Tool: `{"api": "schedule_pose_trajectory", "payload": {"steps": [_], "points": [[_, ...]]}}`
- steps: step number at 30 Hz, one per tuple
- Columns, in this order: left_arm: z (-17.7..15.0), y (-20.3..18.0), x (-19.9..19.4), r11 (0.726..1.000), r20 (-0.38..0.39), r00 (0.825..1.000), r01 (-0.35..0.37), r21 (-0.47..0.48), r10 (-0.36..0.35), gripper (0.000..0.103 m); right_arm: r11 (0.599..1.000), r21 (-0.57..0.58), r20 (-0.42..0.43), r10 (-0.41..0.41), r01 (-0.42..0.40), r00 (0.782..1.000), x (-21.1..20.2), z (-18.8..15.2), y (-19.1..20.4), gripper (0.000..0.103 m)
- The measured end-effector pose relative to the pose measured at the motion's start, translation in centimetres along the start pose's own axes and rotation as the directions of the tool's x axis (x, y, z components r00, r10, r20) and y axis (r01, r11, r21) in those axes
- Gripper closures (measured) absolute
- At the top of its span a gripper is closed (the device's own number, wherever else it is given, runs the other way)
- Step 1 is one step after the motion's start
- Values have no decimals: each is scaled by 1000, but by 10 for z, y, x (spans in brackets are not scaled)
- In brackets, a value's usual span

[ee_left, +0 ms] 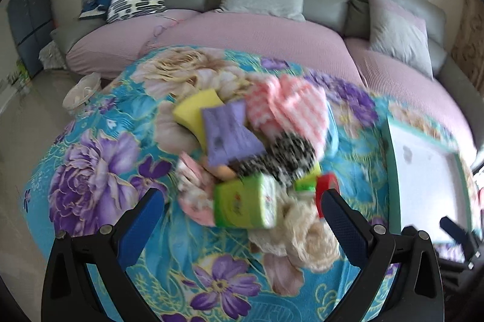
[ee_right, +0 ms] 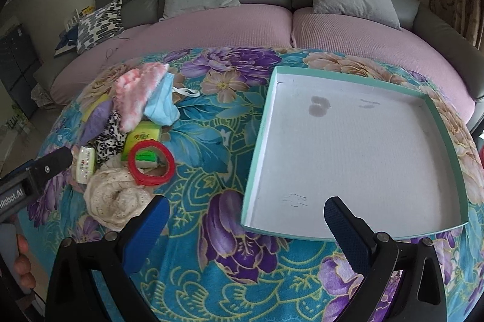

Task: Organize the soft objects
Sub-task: 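Grasp the green tissue pack with the left tool while the right tool approaches the red tape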

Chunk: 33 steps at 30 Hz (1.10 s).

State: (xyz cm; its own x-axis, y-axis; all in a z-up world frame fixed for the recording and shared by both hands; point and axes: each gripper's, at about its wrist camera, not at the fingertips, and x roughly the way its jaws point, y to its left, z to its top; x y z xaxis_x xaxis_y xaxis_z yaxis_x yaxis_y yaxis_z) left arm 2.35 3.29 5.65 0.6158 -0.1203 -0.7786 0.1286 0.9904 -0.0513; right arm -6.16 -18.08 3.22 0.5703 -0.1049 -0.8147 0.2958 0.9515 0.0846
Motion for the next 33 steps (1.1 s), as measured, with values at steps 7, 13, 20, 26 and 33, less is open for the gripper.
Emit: {"api": "schedule_pose_trajectory", "payload": {"steps": [7,13,20,26,33], "points": [[29,22,2,993,-19,998,-61,-104,60,0,997,-38,51,66,-64,997,-12,25,30,0],[37,23,11,975,-9,999,-38,-221,37,0,995,-72,63,72,-68,995,-9,45,47,0],[22,44,32,968,-56,998,-37,-248,24,0,995,-82,44,63,-59,997,6,51,50,0],[10,75,35,951,-98,994,-81,-298,54,0,991,-108,39,79,-74,996,16,54,61,0],[2,64,44,960,-136,991,-22,-278,-17,0,987,-141,-6,80,-80,997,35,43,73,0]]}}
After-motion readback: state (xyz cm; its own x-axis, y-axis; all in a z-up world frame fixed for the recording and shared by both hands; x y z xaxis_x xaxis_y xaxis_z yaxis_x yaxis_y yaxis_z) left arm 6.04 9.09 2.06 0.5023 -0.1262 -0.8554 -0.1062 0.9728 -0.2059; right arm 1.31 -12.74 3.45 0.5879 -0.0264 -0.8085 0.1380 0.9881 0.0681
